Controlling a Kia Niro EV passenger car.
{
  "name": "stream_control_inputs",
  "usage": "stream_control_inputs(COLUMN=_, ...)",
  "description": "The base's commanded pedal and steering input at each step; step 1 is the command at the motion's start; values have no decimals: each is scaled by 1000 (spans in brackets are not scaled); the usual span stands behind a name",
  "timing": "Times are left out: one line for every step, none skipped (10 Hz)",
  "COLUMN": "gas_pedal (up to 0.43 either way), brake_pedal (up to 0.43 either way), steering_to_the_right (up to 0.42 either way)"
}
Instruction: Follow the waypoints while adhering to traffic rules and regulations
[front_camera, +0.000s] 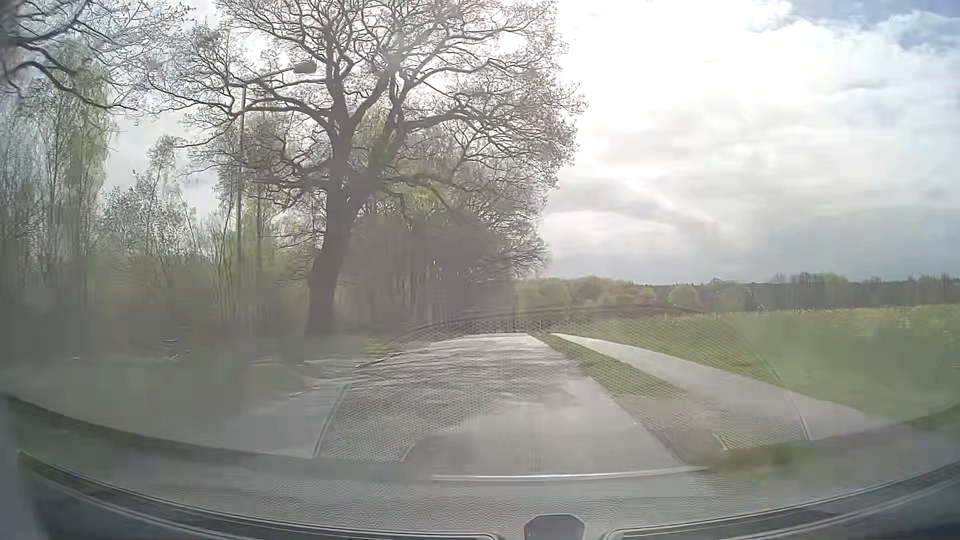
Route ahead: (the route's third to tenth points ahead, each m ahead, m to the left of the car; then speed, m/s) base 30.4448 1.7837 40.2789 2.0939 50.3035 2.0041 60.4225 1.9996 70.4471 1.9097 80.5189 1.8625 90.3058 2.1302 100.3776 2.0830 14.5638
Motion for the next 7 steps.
stream_control_inputs(gas_pedal=169, brake_pedal=0, steering_to_the_right=-3)
stream_control_inputs(gas_pedal=169, brake_pedal=0, steering_to_the_right=-2)
stream_control_inputs(gas_pedal=169, brake_pedal=0, steering_to_the_right=-3)
stream_control_inputs(gas_pedal=169, brake_pedal=0, steering_to_the_right=-3)
stream_control_inputs(gas_pedal=169, brake_pedal=0, steering_to_the_right=-3)
stream_control_inputs(gas_pedal=169, brake_pedal=0, steering_to_the_right=-3)
stream_control_inputs(gas_pedal=169, brake_pedal=0, steering_to_the_right=-2)
